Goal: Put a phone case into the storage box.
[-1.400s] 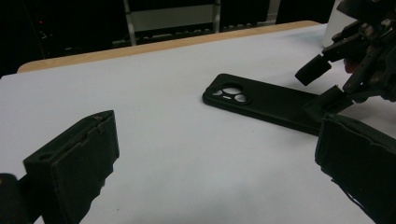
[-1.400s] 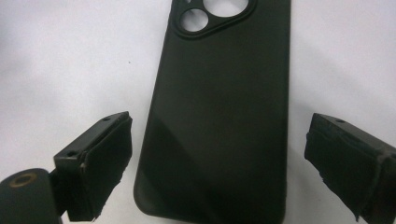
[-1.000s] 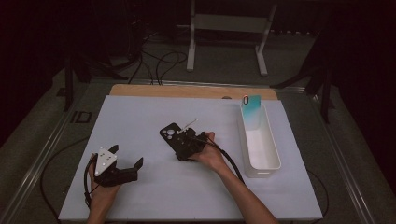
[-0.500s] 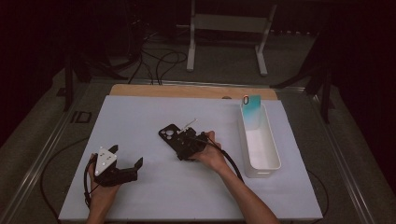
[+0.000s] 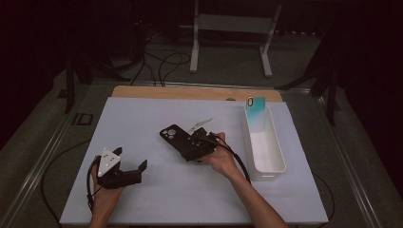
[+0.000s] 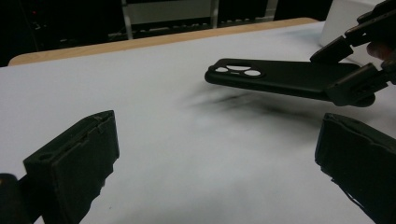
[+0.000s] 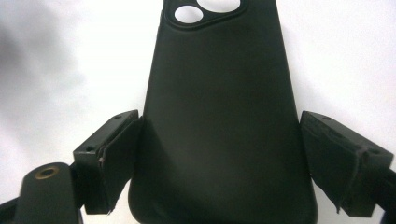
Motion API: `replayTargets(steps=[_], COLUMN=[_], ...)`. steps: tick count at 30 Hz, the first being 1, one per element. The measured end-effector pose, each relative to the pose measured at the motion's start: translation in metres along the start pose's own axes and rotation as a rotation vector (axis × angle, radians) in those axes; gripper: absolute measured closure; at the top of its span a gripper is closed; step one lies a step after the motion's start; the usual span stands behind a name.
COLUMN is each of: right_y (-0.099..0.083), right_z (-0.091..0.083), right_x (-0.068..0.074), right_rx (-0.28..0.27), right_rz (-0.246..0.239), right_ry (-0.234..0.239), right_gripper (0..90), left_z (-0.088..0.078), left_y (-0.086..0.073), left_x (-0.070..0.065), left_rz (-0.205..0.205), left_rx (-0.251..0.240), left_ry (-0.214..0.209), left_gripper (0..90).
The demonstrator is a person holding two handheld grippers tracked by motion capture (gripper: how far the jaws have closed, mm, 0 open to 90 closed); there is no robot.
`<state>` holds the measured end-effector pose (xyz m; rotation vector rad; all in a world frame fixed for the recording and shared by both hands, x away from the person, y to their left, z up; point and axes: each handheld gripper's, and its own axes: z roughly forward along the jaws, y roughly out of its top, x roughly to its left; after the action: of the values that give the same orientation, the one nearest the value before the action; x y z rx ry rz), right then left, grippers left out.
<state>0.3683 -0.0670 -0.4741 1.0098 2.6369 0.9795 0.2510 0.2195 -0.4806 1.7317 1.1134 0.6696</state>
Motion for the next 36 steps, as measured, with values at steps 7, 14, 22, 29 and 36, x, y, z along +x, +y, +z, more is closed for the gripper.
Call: replayTargets(steps=[7,14,22,29,36], right_y=[-0.001,0.000,0.000,0.001,-0.001], right_z=[-0.021,-0.042,-0.056,-0.065,-0.071], right_x=[0.005,0.004,0.011,0.021,0.027], right_rx=[-0.067,-0.155,-0.236,-0.292,-0.358], right_rz=[-0.017,-0.016,-0.029,-0.077,-0.105], right_ry=[0.009,0.002,0.011,0.020,0.031], right_gripper=[15.1,15.0,15.0,15.0,14.9], left_z=[0.003,0.010,0.019,0.028,0.035], left_y=[0.012,0.029,0.052,0.066,0.071], left_x=[-0.001,-0.007,-0.020,-0.033,-0.039], left_rz=[-0.023,-0.031,-0.025,-0.044,-0.066], left_rx=[0.007,0.023,0.013,0.001,0.005], left_ry=[-0.017,-0.044,-0.108,-0.157,-0.178], left_gripper=[0.3,0.8,3.6,9.7,12.5])
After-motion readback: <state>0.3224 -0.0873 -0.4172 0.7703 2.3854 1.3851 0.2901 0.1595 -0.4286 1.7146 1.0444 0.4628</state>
